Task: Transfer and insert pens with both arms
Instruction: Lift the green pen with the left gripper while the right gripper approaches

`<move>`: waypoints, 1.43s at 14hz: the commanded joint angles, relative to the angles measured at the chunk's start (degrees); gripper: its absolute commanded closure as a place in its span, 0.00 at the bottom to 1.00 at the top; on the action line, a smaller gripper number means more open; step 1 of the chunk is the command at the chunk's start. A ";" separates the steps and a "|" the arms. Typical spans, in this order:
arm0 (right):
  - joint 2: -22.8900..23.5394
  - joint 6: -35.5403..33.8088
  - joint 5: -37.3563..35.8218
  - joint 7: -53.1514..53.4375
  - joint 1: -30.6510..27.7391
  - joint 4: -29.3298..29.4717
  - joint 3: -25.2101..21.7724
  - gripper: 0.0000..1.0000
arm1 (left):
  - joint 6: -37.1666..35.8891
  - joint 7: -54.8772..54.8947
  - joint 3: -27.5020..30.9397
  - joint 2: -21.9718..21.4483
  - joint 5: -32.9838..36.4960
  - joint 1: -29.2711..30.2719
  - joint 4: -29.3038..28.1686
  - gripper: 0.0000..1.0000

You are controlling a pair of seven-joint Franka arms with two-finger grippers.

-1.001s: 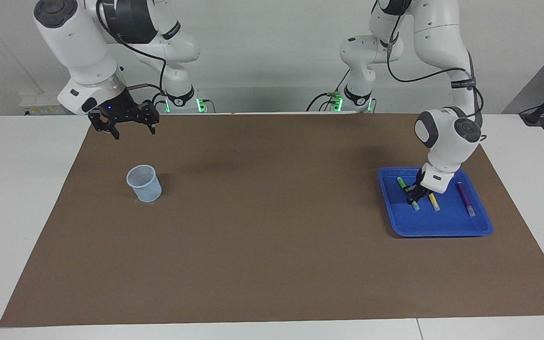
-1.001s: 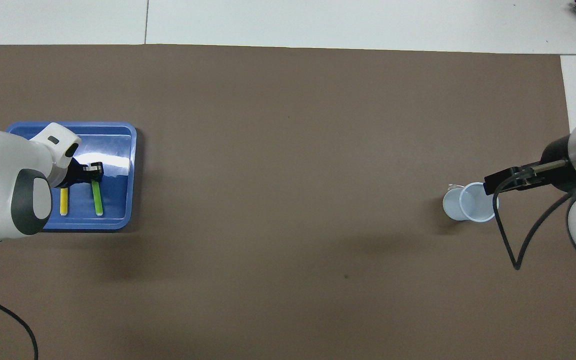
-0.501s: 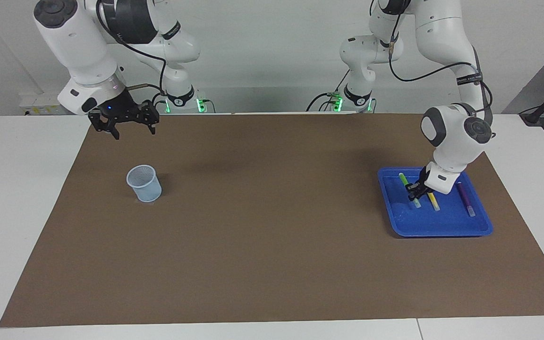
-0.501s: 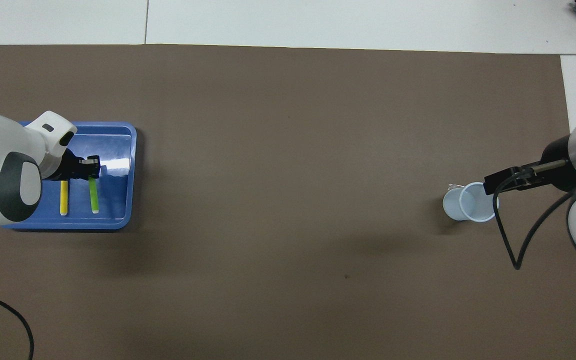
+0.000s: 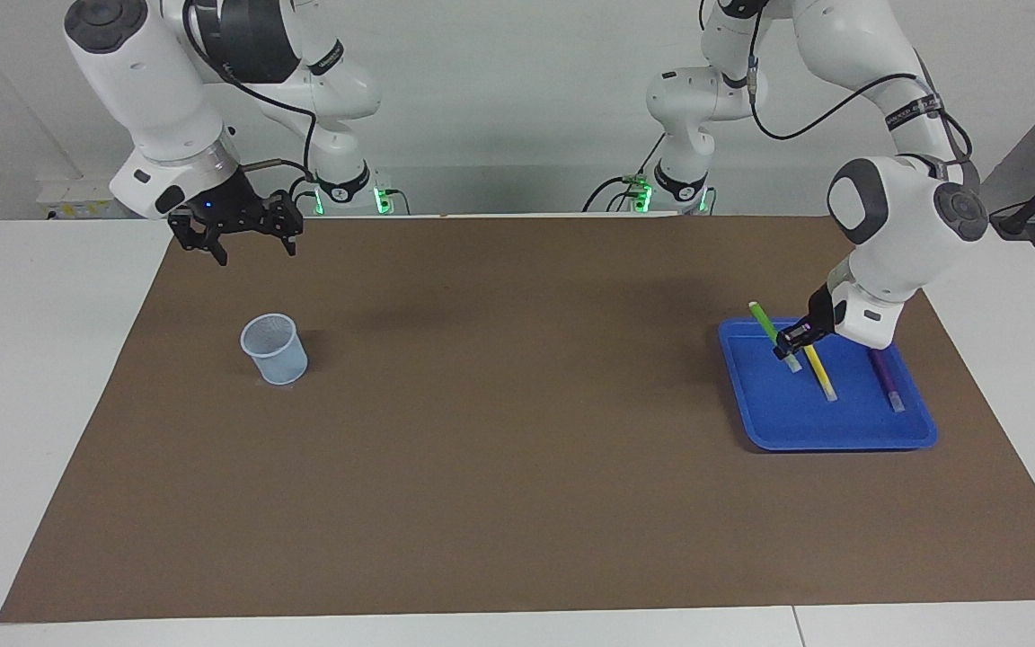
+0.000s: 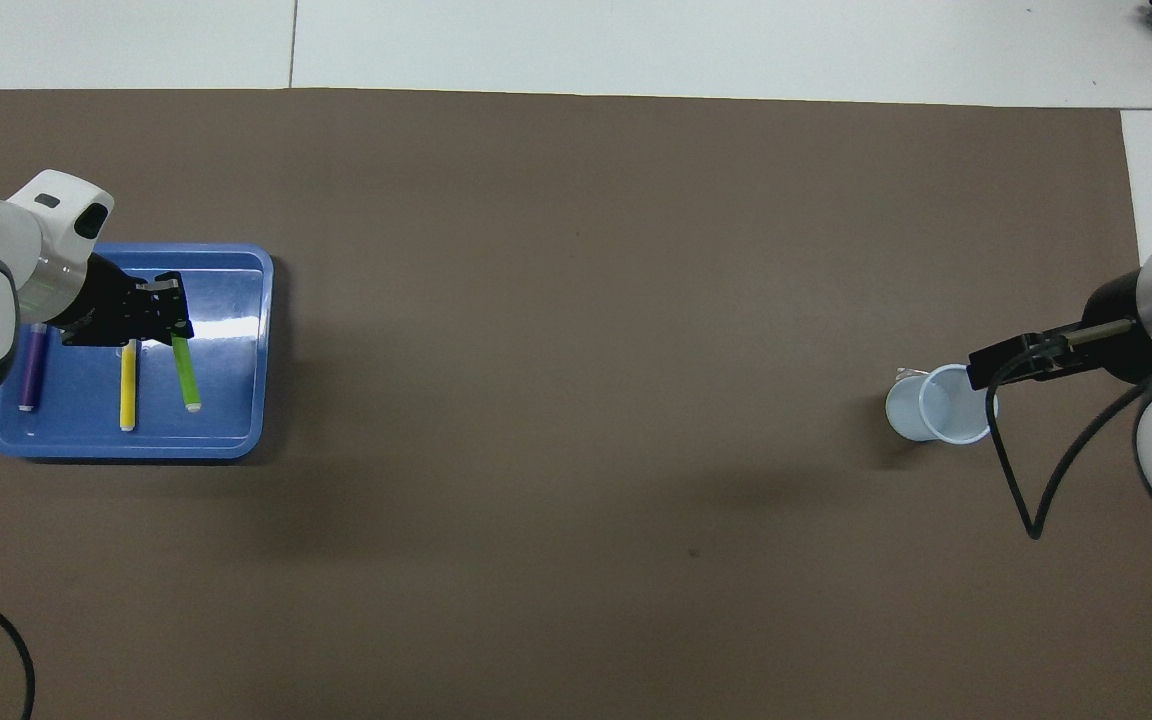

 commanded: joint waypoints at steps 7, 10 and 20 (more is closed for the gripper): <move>0.08 -0.30 0.57 -0.77 -0.25 0.40 -0.11 0.00 | -5.53 -27.08 -2.45 -9.27 -7.29 -1.77 -1.62 1.00; 0.08 -0.21 0.57 -0.68 -0.34 0.40 -0.11 0.00 | -5.44 -33.43 -2.45 -14.46 -9.74 -3.27 -5.13 1.00; -0.80 -0.56 2.84 -0.77 7.90 0.40 2.61 0.00 | -3.69 -50.50 -2.45 -26.68 -25.91 -6.88 -18.49 1.00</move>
